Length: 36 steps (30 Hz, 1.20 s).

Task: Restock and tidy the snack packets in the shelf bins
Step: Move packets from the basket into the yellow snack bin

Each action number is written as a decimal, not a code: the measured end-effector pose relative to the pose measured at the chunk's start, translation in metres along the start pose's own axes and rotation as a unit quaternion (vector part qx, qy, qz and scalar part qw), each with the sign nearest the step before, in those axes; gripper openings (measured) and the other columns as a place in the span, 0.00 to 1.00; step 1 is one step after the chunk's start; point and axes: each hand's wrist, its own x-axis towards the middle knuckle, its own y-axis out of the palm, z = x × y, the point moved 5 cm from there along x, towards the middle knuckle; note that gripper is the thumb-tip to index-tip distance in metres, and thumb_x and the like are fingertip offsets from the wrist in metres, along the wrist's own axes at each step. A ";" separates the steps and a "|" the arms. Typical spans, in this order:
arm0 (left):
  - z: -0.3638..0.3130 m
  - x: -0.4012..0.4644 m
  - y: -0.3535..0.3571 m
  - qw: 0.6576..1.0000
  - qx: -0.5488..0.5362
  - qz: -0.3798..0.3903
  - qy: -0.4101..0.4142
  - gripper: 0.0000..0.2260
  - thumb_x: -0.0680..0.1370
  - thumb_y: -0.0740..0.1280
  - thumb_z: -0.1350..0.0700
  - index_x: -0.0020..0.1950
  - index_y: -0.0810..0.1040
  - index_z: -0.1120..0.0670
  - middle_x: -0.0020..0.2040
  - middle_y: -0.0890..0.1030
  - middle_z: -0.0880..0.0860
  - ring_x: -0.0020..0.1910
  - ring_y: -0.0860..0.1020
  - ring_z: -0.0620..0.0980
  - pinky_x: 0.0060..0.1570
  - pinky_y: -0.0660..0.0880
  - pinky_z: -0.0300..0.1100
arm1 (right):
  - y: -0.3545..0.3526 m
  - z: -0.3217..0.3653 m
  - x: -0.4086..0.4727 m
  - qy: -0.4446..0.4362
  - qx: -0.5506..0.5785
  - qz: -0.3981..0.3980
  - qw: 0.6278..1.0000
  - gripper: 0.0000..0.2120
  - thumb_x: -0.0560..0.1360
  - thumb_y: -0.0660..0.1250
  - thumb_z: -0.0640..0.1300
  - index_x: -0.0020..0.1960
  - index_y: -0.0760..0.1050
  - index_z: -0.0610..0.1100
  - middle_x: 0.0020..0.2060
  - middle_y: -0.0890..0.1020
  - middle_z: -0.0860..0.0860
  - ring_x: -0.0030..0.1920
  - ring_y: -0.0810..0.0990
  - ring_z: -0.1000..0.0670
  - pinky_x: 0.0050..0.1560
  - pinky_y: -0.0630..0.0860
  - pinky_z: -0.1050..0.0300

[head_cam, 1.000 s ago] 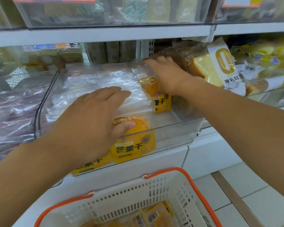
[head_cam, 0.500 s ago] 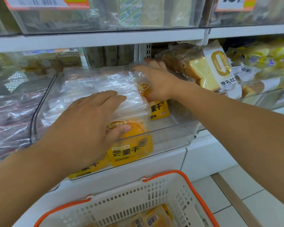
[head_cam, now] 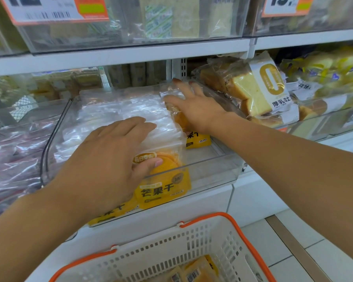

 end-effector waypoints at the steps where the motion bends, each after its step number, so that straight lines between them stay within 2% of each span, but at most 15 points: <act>1: 0.000 0.000 0.000 1.000 0.002 0.000 0.002 0.30 0.77 0.53 0.33 0.74 0.66 0.46 0.74 0.69 0.48 0.69 0.72 0.53 0.68 0.69 0.53 | 0.000 0.001 -0.001 -0.005 -0.014 0.001 1.000 0.49 0.70 0.70 0.28 0.77 0.53 0.63 0.80 0.43 0.48 0.79 0.44 0.32 0.61 0.76 0.36; 3: 0.000 0.001 0.001 1.000 0.004 0.004 0.005 0.31 0.76 0.52 0.33 0.75 0.65 0.46 0.74 0.69 0.48 0.70 0.70 0.53 0.68 0.70 0.55 | 0.003 0.002 -0.003 -0.025 -0.048 0.013 0.998 0.50 0.72 0.67 0.27 0.79 0.49 0.63 0.80 0.38 0.49 0.79 0.42 0.31 0.60 0.76 0.38; 5: 0.001 0.001 0.001 1.000 0.003 0.003 0.005 0.31 0.76 0.52 0.32 0.75 0.65 0.46 0.74 0.69 0.48 0.70 0.70 0.54 0.67 0.70 0.55 | 0.007 0.003 -0.004 -0.054 -0.074 0.027 0.995 0.45 0.74 0.64 0.26 0.79 0.54 0.60 0.79 0.33 0.51 0.78 0.40 0.30 0.63 0.74 0.37; 8: 0.000 0.000 0.001 1.000 0.003 0.000 0.004 0.31 0.76 0.52 0.32 0.75 0.65 0.46 0.74 0.69 0.48 0.70 0.70 0.53 0.67 0.70 0.55 | 0.010 0.005 -0.006 -0.067 -0.101 0.042 0.992 0.40 0.73 0.60 0.23 0.73 0.62 0.59 0.78 0.28 0.52 0.78 0.37 0.29 0.66 0.71 0.35; 12: 0.001 0.001 0.001 1.000 0.000 0.005 0.002 0.30 0.77 0.52 0.33 0.75 0.64 0.46 0.74 0.68 0.47 0.69 0.71 0.53 0.67 0.70 0.54 | 0.007 0.005 -0.004 -0.045 -0.130 0.027 0.990 0.42 0.74 0.60 0.23 0.76 0.59 0.60 0.78 0.30 0.50 0.77 0.36 0.29 0.71 0.60 0.25; 14: 0.001 0.001 0.000 1.000 0.000 0.004 0.005 0.31 0.76 0.51 0.32 0.75 0.64 0.45 0.74 0.68 0.47 0.70 0.70 0.53 0.68 0.69 0.54 | 0.002 0.002 -0.004 -0.029 -0.129 0.021 0.991 0.41 0.76 0.64 0.28 0.78 0.56 0.60 0.80 0.34 0.49 0.78 0.37 0.30 0.72 0.58 0.25; 16: 0.002 0.000 0.000 1.000 -0.001 0.003 0.007 0.31 0.76 0.51 0.32 0.75 0.64 0.46 0.75 0.68 0.47 0.71 0.69 0.53 0.68 0.69 0.54 | 0.001 0.003 -0.004 -0.033 -0.120 0.030 0.992 0.37 0.76 0.65 0.31 0.77 0.59 0.59 0.81 0.37 0.49 0.78 0.36 0.31 0.72 0.57 0.24; 17: 0.002 0.000 0.000 1.000 -0.001 0.003 0.007 0.31 0.76 0.51 0.32 0.75 0.64 0.46 0.75 0.68 0.47 0.71 0.69 0.53 0.68 0.69 0.53 | 0.002 0.004 -0.005 -0.037 -0.118 0.036 0.992 0.37 0.76 0.64 0.29 0.76 0.61 0.58 0.81 0.37 0.49 0.78 0.35 0.32 0.71 0.55 0.22; 21: 0.002 0.000 0.000 1.000 -0.005 0.003 0.011 0.31 0.76 0.52 0.32 0.75 0.63 0.46 0.75 0.67 0.47 0.71 0.68 0.52 0.69 0.68 0.54 | 0.009 0.006 -0.008 -0.048 -0.106 0.041 0.992 0.35 0.73 0.64 0.25 0.71 0.70 0.57 0.80 0.35 0.52 0.77 0.31 0.33 0.70 0.45 0.19; 25: 0.001 0.000 -0.002 1.000 -0.010 0.004 0.013 0.31 0.77 0.53 0.33 0.76 0.64 0.46 0.75 0.67 0.47 0.71 0.69 0.52 0.69 0.68 0.54 | 0.016 0.004 -0.008 -0.056 -0.095 0.057 0.992 0.24 0.72 0.65 0.27 0.58 0.77 0.53 0.80 0.34 0.54 0.77 0.29 0.34 0.69 0.40 0.18; 28: 0.000 -0.001 -0.002 1.000 -0.010 -0.002 0.011 0.29 0.79 0.55 0.34 0.75 0.65 0.47 0.75 0.68 0.47 0.69 0.71 0.52 0.69 0.68 0.53 | 0.015 0.009 -0.008 -0.043 -0.100 0.048 0.993 0.27 0.75 0.65 0.30 0.65 0.75 0.57 0.80 0.35 0.53 0.77 0.31 0.33 0.70 0.45 0.19; 30: -0.001 -0.001 -0.002 1.000 -0.013 0.000 0.007 0.28 0.79 0.56 0.35 0.75 0.65 0.47 0.74 0.68 0.47 0.65 0.74 0.52 0.68 0.68 0.53 | 0.006 0.011 -0.008 -0.025 -0.122 0.001 0.992 0.26 0.77 0.64 0.33 0.68 0.73 0.57 0.81 0.38 0.50 0.78 0.36 0.32 0.69 0.49 0.18; 32: -0.001 -0.001 -0.002 1.000 -0.012 -0.001 0.006 0.28 0.79 0.56 0.35 0.75 0.65 0.47 0.74 0.68 0.47 0.66 0.73 0.52 0.68 0.68 0.53 | 0.000 0.010 -0.008 -0.012 -0.132 -0.032 0.991 0.27 0.77 0.65 0.35 0.71 0.69 0.57 0.81 0.42 0.48 0.79 0.42 0.31 0.69 0.51 0.19; 34: -0.001 -0.001 -0.002 1.000 -0.012 -0.001 0.006 0.28 0.79 0.56 0.35 0.75 0.65 0.47 0.75 0.68 0.48 0.69 0.70 0.52 0.68 0.68 0.54 | 0.001 0.010 -0.009 -0.014 -0.147 -0.033 0.988 0.33 0.78 0.66 0.39 0.77 0.59 0.59 0.81 0.44 0.47 0.78 0.50 0.32 0.69 0.52 0.20; 36: 0.000 -0.001 -0.001 1.000 -0.009 -0.001 0.009 0.29 0.78 0.56 0.34 0.75 0.65 0.47 0.74 0.68 0.48 0.69 0.71 0.52 0.68 0.68 0.54 | 0.004 0.006 -0.010 -0.007 -0.151 -0.037 0.988 0.41 0.77 0.69 0.45 0.80 0.46 0.59 0.81 0.49 0.47 0.77 0.57 0.35 0.69 0.48 0.19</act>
